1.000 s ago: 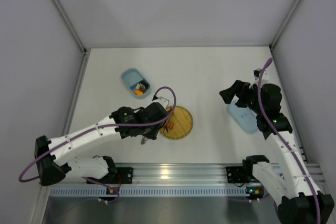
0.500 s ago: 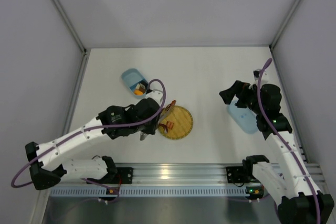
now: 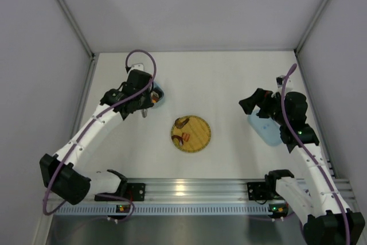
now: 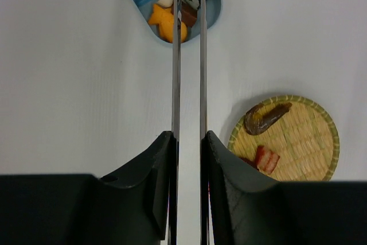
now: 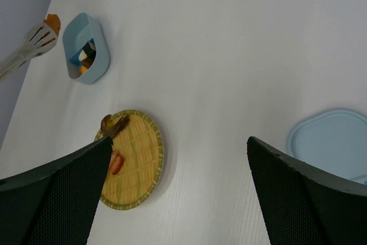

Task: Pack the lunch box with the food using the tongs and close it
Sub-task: Place the fake food in the packing box.

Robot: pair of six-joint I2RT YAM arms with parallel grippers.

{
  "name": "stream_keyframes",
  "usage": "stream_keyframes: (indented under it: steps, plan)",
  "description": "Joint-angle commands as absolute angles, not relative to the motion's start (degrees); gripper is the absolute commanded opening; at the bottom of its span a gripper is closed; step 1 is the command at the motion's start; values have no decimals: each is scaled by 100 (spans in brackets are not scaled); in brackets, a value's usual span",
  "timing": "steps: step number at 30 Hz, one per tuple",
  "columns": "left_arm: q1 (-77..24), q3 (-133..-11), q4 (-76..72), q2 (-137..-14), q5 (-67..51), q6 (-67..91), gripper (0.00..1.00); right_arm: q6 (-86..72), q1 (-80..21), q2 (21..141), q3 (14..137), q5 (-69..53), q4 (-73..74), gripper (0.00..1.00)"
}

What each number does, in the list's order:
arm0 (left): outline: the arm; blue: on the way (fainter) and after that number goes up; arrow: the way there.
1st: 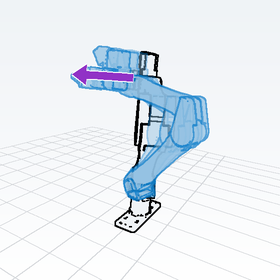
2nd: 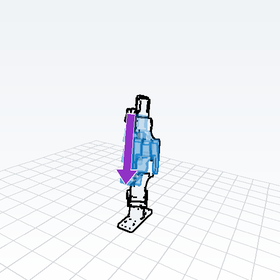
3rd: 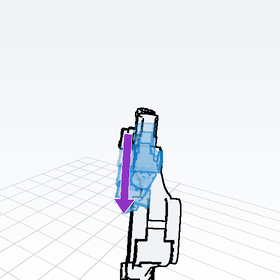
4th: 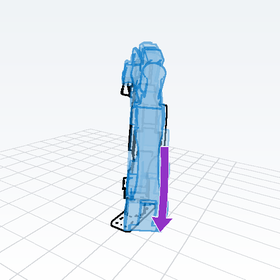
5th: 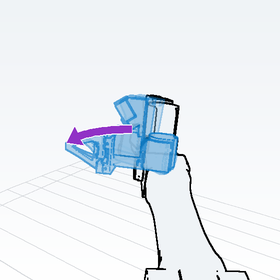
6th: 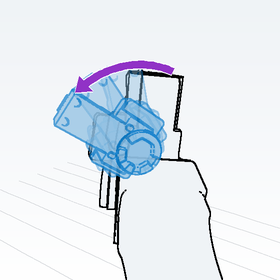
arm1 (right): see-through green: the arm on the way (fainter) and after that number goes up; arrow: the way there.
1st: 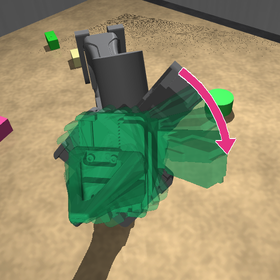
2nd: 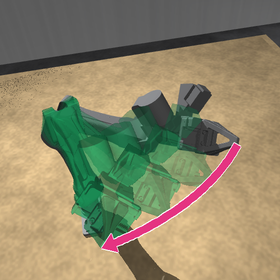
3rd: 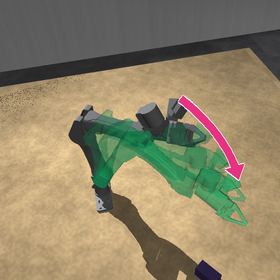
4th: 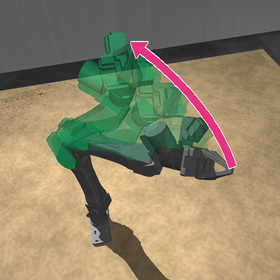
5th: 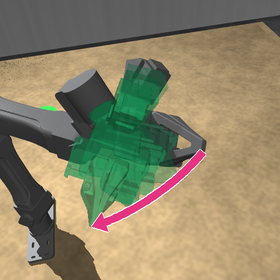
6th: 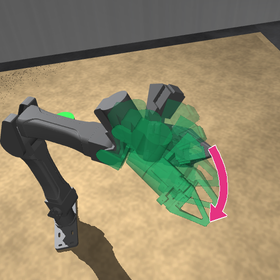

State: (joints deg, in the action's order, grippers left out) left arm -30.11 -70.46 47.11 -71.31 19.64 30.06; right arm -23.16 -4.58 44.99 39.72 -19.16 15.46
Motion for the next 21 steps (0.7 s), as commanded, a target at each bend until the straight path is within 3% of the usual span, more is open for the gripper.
stream_keyframes:
  steps: [1, 21]
  plan:
    - [-2620, -7304, 3877, -7426, 1574, 2918, 25, -2320, -369, 4465, 3999, -2030, 1301, 100]
    - [-1705, -7242, 3366, -8297, 1178, 2874, 27, -2294, -369, 4491, 3920, -2039, 1266, 99]
